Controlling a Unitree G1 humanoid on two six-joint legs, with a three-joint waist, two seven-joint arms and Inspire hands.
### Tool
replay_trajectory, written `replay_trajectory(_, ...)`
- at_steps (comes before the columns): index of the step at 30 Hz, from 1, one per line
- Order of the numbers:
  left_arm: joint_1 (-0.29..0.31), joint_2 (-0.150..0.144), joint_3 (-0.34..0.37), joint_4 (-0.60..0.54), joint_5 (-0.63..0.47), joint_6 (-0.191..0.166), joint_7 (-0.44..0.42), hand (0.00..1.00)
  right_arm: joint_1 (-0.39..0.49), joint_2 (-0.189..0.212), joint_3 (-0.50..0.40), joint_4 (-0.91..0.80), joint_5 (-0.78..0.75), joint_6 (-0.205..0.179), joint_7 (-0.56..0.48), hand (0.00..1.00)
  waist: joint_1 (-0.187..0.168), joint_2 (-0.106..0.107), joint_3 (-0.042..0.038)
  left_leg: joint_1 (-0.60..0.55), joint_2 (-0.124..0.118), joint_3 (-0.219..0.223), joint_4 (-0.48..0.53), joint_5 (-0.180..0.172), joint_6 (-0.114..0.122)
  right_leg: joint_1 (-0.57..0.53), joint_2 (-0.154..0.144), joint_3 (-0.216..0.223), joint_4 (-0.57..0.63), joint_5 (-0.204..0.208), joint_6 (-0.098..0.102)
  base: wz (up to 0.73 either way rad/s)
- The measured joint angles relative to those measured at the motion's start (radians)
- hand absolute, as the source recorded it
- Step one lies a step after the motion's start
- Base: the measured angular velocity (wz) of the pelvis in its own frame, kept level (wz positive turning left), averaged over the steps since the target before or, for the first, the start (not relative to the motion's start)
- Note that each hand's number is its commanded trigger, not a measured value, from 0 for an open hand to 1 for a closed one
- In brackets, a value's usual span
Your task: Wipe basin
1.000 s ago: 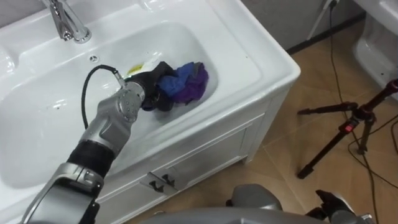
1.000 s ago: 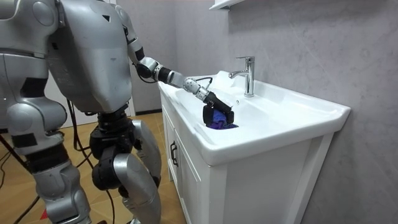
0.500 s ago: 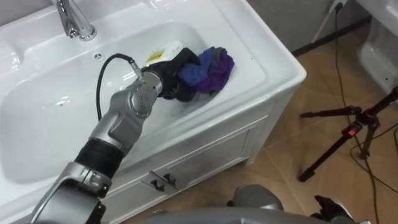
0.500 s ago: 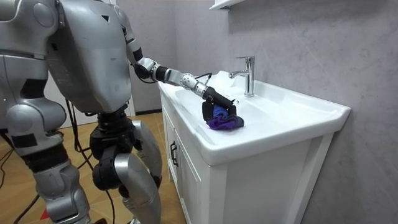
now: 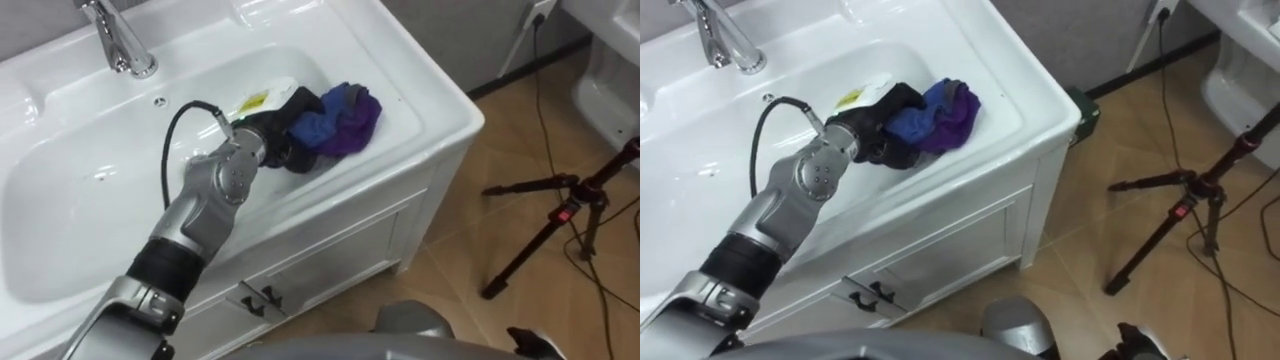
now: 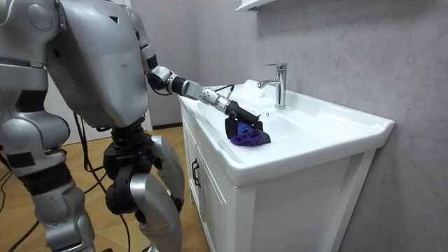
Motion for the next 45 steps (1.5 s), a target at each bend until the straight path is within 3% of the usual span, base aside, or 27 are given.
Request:
replay_trajectory(2,0.014,0.011,0.018,0.062,0.025,-0.004,0.022,1.0,0.002,0.0,0.0,-0.009,-0.005,0.002,0.0,0.0,0.009,-0.005,-0.0001,-0.001,0.014,0.007,0.023,0.0,0.0,0.006,0.01,0.011,0.001,-0.001,-0.004,-0.24)
replay_trajectory(6,0.028,0.026,0.059,0.165,0.057,-0.018,0.079,1.0,0.01,-0.001,-0.007,-0.041,-0.025,0.002,-0.003,0.0,0.01,-0.019,-0.0014,0.014,0.014,0.015,0.007,0.0,0.0,0.011,0.011,0.009,0.001,-0.001,-0.006,-0.05)
replay_trajectory(10,0.008,0.027,0.121,0.246,0.159,-0.017,0.094,1.0,0.014,0.0,-0.058,-0.046,-0.036,0.027,-0.003,0.0,0.03,-0.028,-0.003,0.016,0.011,0.025,-0.017,0.0,-0.001,0.0,0.014,0.011,0.003,0.002,-0.012,0.0)
replay_trajectory(13,0.008,0.048,0.14,0.27,0.233,-0.013,0.093,1.0,0.02,-0.001,-0.084,-0.065,-0.058,0.049,-0.002,0.0,0.034,-0.026,-0.0045,0.012,0.02,0.039,-0.013,-0.001,-0.002,-0.005,0.027,0.021,0.002,0.004,-0.018,-0.1)
replay_trajectory(14,0.009,0.06,0.141,0.278,0.245,-0.006,0.092,1.0,0.025,-0.001,-0.09,-0.078,-0.071,0.056,-0.002,0.0,0.032,-0.022,-0.0103,0.008,0.032,0.047,-0.01,-0.001,-0.003,-0.01,0.031,0.023,0.001,0.005,-0.022,-0.13)
replay_trajectory(16,0.009,0.067,0.146,0.298,0.246,0.011,0.091,1.0,0.027,-0.002,-0.103,-0.08,-0.093,0.062,0.004,0.0,0.032,-0.011,-0.0214,0.004,0.032,0.047,-0.011,-0.002,-0.003,-0.017,0.038,0.03,0.0,0.013,-0.027,-0.17)
replay_trajectory(19,0.009,0.081,0.151,0.348,0.248,0.034,0.086,1.0,0.027,-0.002,-0.12,-0.08,-0.108,0.082,0.009,0.0,0.03,0.002,-0.0284,0.028,0.03,0.043,-0.031,0.004,-0.011,-0.007,0.04,0.038,0.0,0.015,-0.032,-0.15)
replay_trajectory(26,0.037,0.11,0.172,0.36,0.431,0.134,-0.021,1.0,0.023,-0.005,-0.167,-0.084,-0.137,0.089,0.028,0.0,0.03,0.021,-0.0293,0.053,0.019,0.046,-0.065,0.016,-0.031,0.002,0.042,0.037,0.0,0.015,-0.04,0.0)
replay_trajectory(30,0.056,0.14,0.171,0.357,0.474,0.157,-0.074,1.0,0.017,-0.011,-0.179,-0.075,-0.136,0.088,0.028,0.0,0.027,0.035,-0.028,0.05,0.018,0.032,-0.063,0.017,-0.033,0.003,0.039,0.029,0.007,0.008,-0.048,0.02)
replay_trajectory(32,0.068,0.154,0.171,0.351,0.524,0.175,-0.102,1.0,0.016,-0.009,-0.205,-0.074,-0.132,0.088,0.03,0.0,0.027,0.043,-0.0275,0.05,0.012,0.0,-0.062,0.017,-0.033,0.005,0.04,0.022,0.008,0.005,-0.052,0.07)
replay_trajectory(38,0.085,0.195,0.172,0.354,0.553,0.181,-0.194,1.0,0.004,-0.023,-0.207,-0.084,-0.122,0.087,0.03,0.0,0.034,0.075,-0.0215,0.045,0.008,-0.008,-0.065,0.018,-0.035,0.001,0.04,0.018,0.02,-0.006,-0.06,0.05)
replay_trajectory(40,0.096,0.209,0.176,0.352,0.569,0.183,-0.223,1.0,0.002,-0.023,-0.216,-0.084,-0.121,0.087,0.031,0.0,0.034,0.079,-0.0228,0.042,0.007,-0.009,-0.066,0.02,-0.038,0.005,0.039,0.02,0.023,-0.011,-0.061,0.05)
replay_trajectory(43,0.109,0.229,0.178,0.352,0.613,0.203,-0.264,1.0,0.001,-0.03,-0.225,-0.084,-0.122,0.089,0.029,0.0,0.037,0.077,-0.0225,0.012,-0.03,-0.056,-0.085,0.029,-0.05,-0.001,0.024,0.015,0.038,-0.024,-0.06,0.1)
replay_trajectory(45,0.112,0.237,0.178,0.353,0.615,0.219,-0.286,1.0,-0.004,-0.032,-0.227,-0.083,-0.122,0.09,0.03,0.0,0.04,0.075,-0.023,-0.015,-0.05,-0.061,-0.102,0.039,-0.042,0.001,0.018,0.013,0.042,-0.032,-0.056,0.08)
